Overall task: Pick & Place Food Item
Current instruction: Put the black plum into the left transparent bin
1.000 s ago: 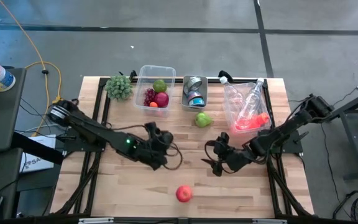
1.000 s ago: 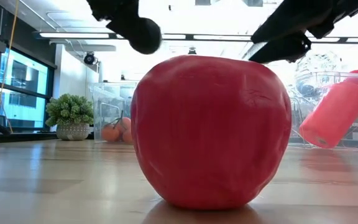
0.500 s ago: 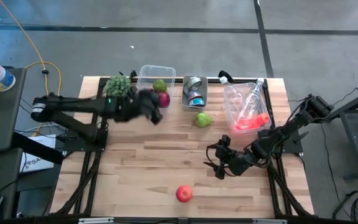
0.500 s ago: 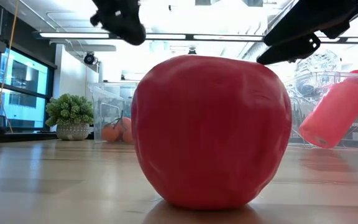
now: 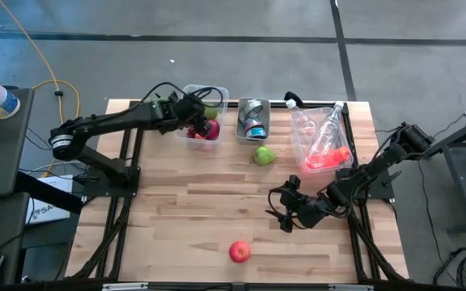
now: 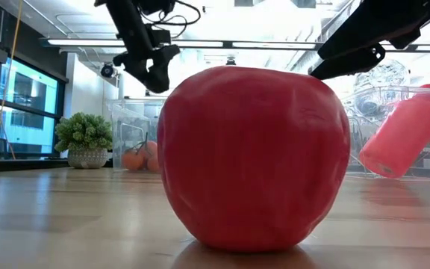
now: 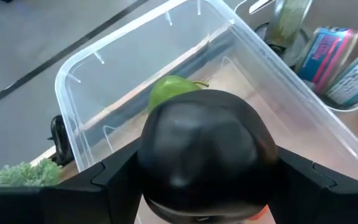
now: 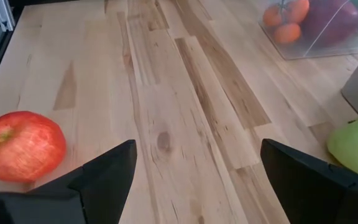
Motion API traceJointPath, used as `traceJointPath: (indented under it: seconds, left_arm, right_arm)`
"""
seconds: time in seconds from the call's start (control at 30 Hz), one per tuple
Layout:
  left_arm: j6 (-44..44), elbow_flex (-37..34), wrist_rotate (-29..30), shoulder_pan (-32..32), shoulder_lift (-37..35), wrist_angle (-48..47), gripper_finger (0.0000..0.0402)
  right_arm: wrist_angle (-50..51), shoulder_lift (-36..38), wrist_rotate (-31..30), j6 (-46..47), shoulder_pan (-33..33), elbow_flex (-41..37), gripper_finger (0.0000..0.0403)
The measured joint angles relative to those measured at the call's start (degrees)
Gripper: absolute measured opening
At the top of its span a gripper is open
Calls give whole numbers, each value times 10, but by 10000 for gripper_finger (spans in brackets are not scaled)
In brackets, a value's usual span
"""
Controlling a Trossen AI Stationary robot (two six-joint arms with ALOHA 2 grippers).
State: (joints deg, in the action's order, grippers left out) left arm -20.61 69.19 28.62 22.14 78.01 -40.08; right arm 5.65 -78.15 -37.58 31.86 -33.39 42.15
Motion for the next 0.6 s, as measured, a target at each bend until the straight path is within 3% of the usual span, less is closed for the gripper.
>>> traceJointPath:
  seconds: [0.3, 0.6]
  left_arm:
    - [85, 0, 1, 4, 11, 7, 265]
    - [90, 0, 2, -5, 17, 24, 266]
  right_arm:
    - [7, 0, 0, 0, 0, 0, 333]
    - [20, 0, 0, 14, 0, 0, 333]
